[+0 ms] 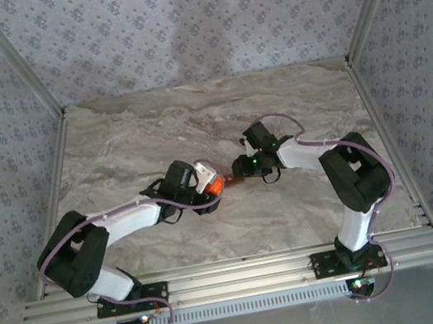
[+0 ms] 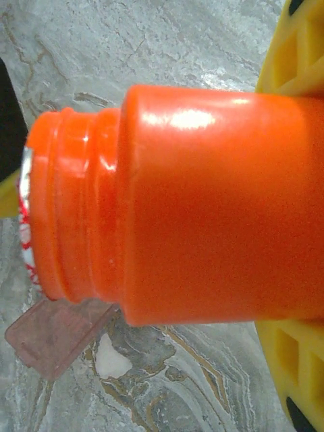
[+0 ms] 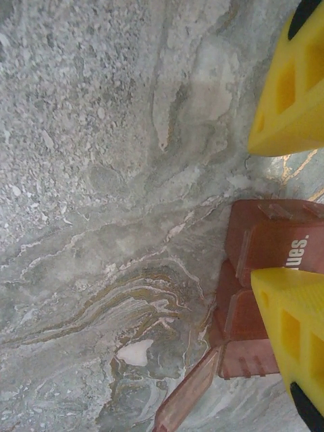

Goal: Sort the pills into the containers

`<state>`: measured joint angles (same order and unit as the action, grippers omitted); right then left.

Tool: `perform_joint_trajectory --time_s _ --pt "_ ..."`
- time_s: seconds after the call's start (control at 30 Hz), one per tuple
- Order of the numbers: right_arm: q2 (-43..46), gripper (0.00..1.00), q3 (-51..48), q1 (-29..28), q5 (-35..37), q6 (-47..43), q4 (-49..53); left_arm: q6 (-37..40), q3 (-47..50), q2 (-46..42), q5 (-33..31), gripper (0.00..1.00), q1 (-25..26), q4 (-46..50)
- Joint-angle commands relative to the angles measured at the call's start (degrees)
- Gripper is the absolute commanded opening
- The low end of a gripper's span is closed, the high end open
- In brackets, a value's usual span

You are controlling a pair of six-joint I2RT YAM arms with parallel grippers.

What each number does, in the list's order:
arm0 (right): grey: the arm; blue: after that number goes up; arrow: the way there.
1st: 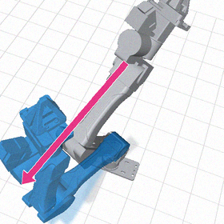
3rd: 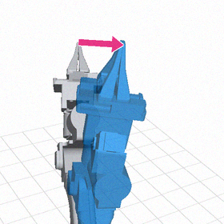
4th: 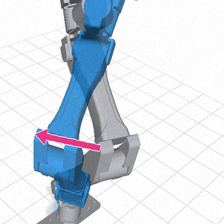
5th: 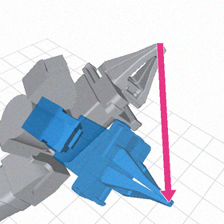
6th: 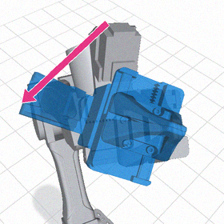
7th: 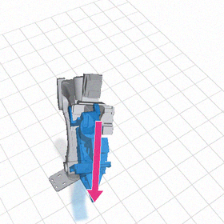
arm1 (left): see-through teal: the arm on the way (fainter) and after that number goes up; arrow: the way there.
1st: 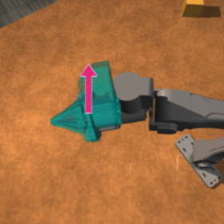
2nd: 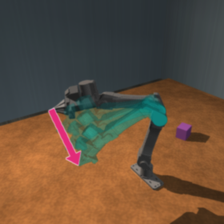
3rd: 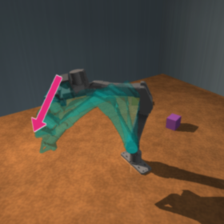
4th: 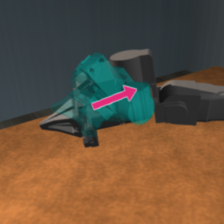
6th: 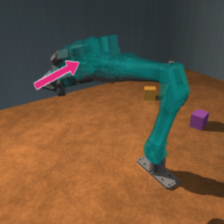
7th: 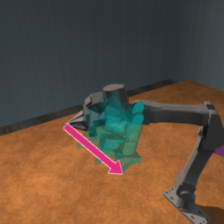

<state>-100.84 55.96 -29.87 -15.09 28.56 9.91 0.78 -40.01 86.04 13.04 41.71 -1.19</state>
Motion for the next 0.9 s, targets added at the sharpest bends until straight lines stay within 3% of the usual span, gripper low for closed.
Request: perform_joint_trajectory --time_s 0.0,0.87 --pt "-1.4 0.49 -0.7 0.1 -0.9 0.4 -0.6 0.3 -2.0 1.0 1.6 0.00 0.4 0.7" --pt "-1.4 0.47 -1.2 -1.0 1.6 0.8 1.1 3.7 -9.0 0.3 2.3 0.00 -0.2 16.2"
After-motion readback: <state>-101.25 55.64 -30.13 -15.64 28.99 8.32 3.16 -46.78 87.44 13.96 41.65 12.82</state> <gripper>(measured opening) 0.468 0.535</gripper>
